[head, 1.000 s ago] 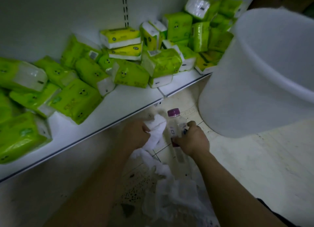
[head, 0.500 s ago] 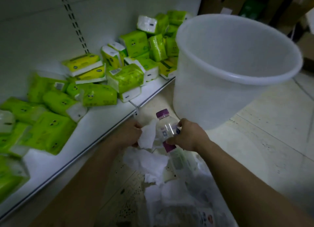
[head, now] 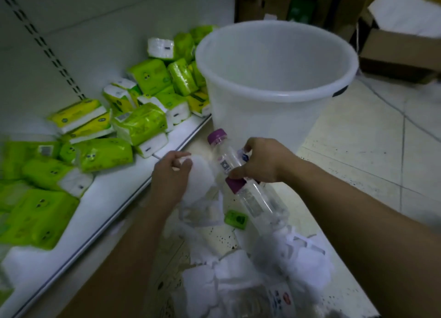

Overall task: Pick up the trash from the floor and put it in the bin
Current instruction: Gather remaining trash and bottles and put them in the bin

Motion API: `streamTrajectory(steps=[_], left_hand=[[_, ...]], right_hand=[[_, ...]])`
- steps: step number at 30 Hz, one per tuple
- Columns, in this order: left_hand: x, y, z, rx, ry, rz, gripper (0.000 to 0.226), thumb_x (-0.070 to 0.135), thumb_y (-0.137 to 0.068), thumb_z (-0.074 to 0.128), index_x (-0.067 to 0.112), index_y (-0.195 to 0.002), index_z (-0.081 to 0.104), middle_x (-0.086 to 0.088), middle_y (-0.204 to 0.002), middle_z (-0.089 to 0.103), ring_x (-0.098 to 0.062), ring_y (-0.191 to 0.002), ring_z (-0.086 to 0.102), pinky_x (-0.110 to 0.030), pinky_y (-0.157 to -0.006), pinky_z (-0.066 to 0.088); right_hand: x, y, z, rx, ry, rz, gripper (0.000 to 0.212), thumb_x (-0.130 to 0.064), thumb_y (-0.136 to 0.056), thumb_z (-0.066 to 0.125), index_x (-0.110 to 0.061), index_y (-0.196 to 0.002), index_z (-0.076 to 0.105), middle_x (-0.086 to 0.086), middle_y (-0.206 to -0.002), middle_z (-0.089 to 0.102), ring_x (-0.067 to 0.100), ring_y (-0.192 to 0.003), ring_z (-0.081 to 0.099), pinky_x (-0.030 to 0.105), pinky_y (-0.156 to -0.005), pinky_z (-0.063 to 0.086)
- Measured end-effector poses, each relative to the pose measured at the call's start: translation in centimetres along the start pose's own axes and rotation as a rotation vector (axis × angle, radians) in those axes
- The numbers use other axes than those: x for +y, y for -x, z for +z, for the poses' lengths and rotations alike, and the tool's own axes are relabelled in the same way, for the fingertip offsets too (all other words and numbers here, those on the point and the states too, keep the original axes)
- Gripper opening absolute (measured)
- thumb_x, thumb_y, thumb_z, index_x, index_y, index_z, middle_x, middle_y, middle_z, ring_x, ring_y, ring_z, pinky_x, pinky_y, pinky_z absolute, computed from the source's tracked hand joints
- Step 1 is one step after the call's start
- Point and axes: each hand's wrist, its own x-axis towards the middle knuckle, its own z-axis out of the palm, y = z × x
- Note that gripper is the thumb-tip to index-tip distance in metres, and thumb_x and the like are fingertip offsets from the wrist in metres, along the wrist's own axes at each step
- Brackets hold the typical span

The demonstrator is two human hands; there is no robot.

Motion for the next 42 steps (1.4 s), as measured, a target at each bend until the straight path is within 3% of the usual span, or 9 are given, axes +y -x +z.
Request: streamTrajectory(steps=[5, 10, 13, 16, 20, 25, 33, 38, 42], left_hand=[[5.5, -3.4, -1.2, 0.036, 0.118, 0.049, 0.015, 0.014, -0.084, 0.059, 0.024, -0.083, 0.071, 0.003, -0.063, 0.058, -0.005, -0.053, 0.051, -0.024, -0.053, 0.04], [7.7, -4.5, -1.8, -0.156, -0.015, 0.029, 0.024, 0.014, -0.086, 0.055, 0.027, -0.069, 0.067, 0.0, -0.081, 0.069, -0.021, -0.075, 0.062, -0.032, -0.071, 0.049], [5.9, -3.6, -0.5, -0.189, -0.098, -0.049, 0.021, 0.006, -0.089, 0.049, 0.013, -0.084, 0.068, -0.013, -0.086, 0.068, -0.029, -0.087, 0.064, -0.035, -0.074, 0.048], [2.9, -1.2, 1.1, -0.261, -0.144, -0.073, 0.022, -0.002, -0.091, 0.045, -0.006, -0.099, 0.065, -0.02, -0.09, 0.067, -0.018, -0.083, 0.067, -0.03, -0.078, 0.042], [1.1, 0.3, 2.5, -0.24, -0.166, -0.119, 0.024, 0.005, -0.092, 0.043, 0.0, -0.102, 0.065, -0.013, -0.1, 0.065, -0.021, -0.09, 0.058, -0.023, -0.07, 0.042], [1.4, 1.4, 2.8, -0.217, -0.107, -0.083, 0.02, 0.008, -0.092, 0.046, 0.006, -0.093, 0.065, -0.02, -0.096, 0.069, -0.031, -0.082, 0.064, -0.034, -0.061, 0.054], [5.6, -1.3, 2.1, -0.311, -0.063, 0.04, 0.018, 0.019, -0.088, 0.053, 0.019, -0.078, 0.067, 0.0, -0.067, 0.064, -0.011, -0.052, 0.052, -0.02, -0.04, 0.039], [5.2, -1.1, 2.1, -0.493, -0.147, -0.031, 0.02, 0.017, -0.092, 0.051, 0.016, -0.076, 0.063, -0.003, -0.064, 0.06, -0.016, -0.053, 0.053, -0.023, -0.041, 0.039], [3.4, 0.0, 3.3, -0.466, -0.072, -0.284, 0.017, 0.015, -0.097, 0.044, 0.007, -0.089, 0.057, -0.011, -0.072, 0.06, -0.017, -0.052, 0.06, -0.026, -0.045, 0.049]], right_hand=[[-2.3, 0.7, -3.5, 0.167, -0.136, -0.065, 0.064, -0.055, -0.062, 0.078, -0.013, -0.107, 0.058, 0.007, -0.091, 0.064, 0.025, -0.08, 0.064, 0.044, -0.074, 0.056], [-2.5, 2.1, -4.4, 0.257, -0.151, -0.051, 0.062, -0.059, -0.061, 0.074, -0.018, -0.104, 0.056, 0.003, -0.088, 0.063, 0.022, -0.079, 0.061, 0.037, -0.069, 0.053], [-1.6, 3.0, -3.7, 0.212, -0.097, -0.012, 0.064, -0.059, -0.061, 0.073, -0.018, -0.107, 0.055, 0.002, -0.091, 0.06, 0.022, -0.082, 0.058, 0.034, -0.069, 0.05], [-0.2, 3.7, -3.1, 0.128, -0.057, 0.033, 0.063, -0.059, -0.061, 0.075, -0.018, -0.104, 0.054, 0.002, -0.093, 0.058, 0.021, -0.083, 0.059, 0.037, -0.074, 0.053], [1.2, 4.2, -2.5, 0.054, -0.021, 0.044, 0.057, -0.057, -0.06, 0.077, -0.017, -0.094, 0.056, 0.001, -0.081, 0.058, 0.018, -0.072, 0.059, 0.037, -0.069, 0.056], [2.3, 4.3, -2.1, 0.038, -0.02, 0.048, 0.059, -0.056, -0.062, 0.077, -0.016, -0.099, 0.056, 0.002, -0.085, 0.058, 0.02, -0.077, 0.06, 0.041, -0.073, 0.057], [3.3, 3.0, -1.7, 0.081, -0.103, 0.078, 0.066, -0.059, -0.06, 0.075, -0.019, -0.108, 0.053, 0.002, -0.093, 0.058, 0.02, -0.079, 0.061, 0.041, -0.075, 0.058], [4.5, 2.7, -1.5, 0.011, -0.046, 0.102, 0.063, -0.059, -0.06, 0.077, -0.016, -0.101, 0.055, 0.0, -0.085, 0.059, 0.016, -0.07, 0.061, 0.036, -0.068, 0.058], [5.7, 2.5, -1.0, -0.054, -0.011, 0.108, 0.056, -0.056, -0.063, 0.077, -0.013, -0.096, 0.06, 0.003, -0.082, 0.065, 0.018, -0.07, 0.066, 0.038, -0.069, 0.059]])
